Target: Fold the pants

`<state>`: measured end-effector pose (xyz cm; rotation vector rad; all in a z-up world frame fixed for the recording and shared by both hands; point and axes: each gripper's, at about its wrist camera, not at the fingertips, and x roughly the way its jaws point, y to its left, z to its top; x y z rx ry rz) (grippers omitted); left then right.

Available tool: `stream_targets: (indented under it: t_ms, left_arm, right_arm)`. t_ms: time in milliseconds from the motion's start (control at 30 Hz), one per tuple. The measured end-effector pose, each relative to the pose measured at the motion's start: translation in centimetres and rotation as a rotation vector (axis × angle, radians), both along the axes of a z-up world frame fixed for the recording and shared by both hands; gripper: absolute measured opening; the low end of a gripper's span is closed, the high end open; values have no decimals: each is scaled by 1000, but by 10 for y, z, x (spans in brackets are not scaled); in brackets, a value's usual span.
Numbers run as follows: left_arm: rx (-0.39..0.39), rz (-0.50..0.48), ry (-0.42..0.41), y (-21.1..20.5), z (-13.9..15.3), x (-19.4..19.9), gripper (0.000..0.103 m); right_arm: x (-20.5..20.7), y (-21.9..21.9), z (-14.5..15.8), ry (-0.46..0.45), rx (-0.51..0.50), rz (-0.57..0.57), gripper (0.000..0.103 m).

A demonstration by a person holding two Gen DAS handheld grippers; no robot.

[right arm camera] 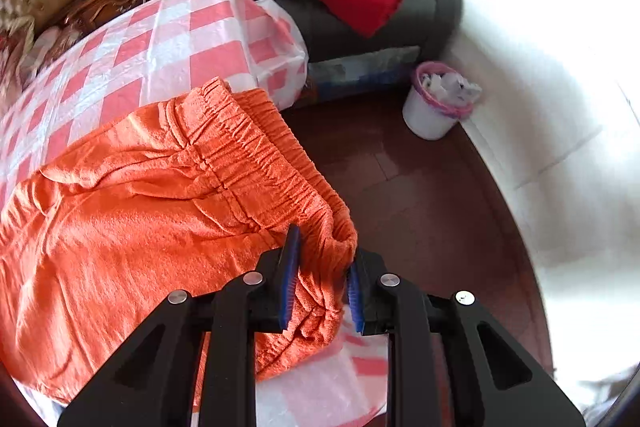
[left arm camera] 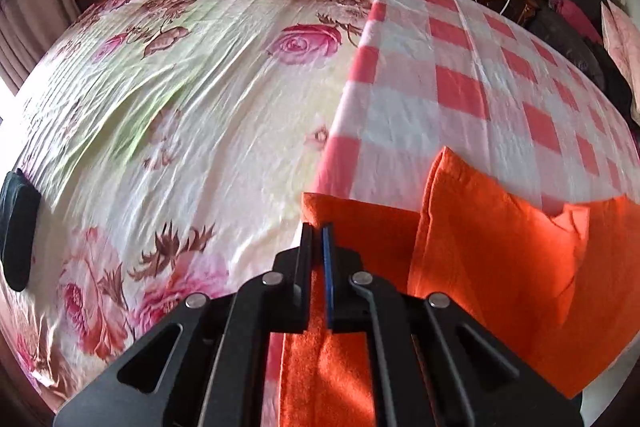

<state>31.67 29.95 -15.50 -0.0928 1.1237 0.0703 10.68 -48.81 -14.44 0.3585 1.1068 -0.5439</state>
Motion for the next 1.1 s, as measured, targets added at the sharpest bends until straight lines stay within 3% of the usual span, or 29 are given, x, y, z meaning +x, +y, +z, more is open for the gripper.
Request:
stream_targets:
  t_ms: [100, 133, 167, 233, 267, 333, 433, 567, 600, 633, 667, 733, 867, 933, 967, 1033, 1100]
  left_arm:
    - [-8, 96, 16, 17, -3, 28, 19]
    - [-53, 112, -5, 22, 2, 26, 24]
    - [-155, 111, -63, 28, 11, 17, 27]
    - [-297, 60, -119, 29, 20, 0, 35]
    - [-329, 17, -118, 25, 22, -6, 36]
    - [-322, -75, -102, 11, 19, -15, 37]
    - [-277, -124, -57, 0, 7, -6, 37]
    - [-321, -166, 37, -15, -13, 15, 35]
    - [-313, -201, 57, -25, -15, 15, 31]
    - [-294, -239, 71, -33, -14, 17, 4]
    - [-272, -250, 79, -38, -13, 18, 4]
    - [-239, -236, 49, -36, 4, 13, 4]
    - [-219, -155, -102, -3, 61, -35, 4]
    - [-212, -113, -75, 14, 56, -48, 4]
    - [-199, -95, -61, 21, 47, -53, 4]
    - [-248, -76, 2, 37, 22, -59, 8]
    - [-293, -34, 12, 51, 4, -66, 13]
  right_arm:
    - [-13, 13, -1, -55, 10, -56, 23]
    - [-16, 17, -2, -69, -1, -66, 24]
    - [-20, 21, -3, -85, -14, -74, 24]
    - [-24, 26, -5, -96, -27, -76, 28]
    - [-24, 28, -6, -95, -44, -66, 29]
    - [-23, 32, -7, -85, -69, -49, 30]
    - [-21, 30, -6, -70, -49, -58, 30]
    - [-20, 33, -7, -55, -68, -53, 30]
    - [-21, 34, -7, -55, -77, -52, 31]
    - [-21, 35, -7, -55, -82, -55, 31]
    - [-21, 34, -7, -50, -86, -63, 32]
    - [-22, 29, -6, -34, -84, -89, 44]
    - [-24, 31, 4, -24, -88, -87, 48]
    - [-23, 40, 6, 2, -170, -68, 61]
    - [-22, 44, 4, 16, -202, -64, 62]
    - [-23, 45, 3, 24, -201, -64, 62]
    - [-24, 45, 5, 25, -199, -66, 62]
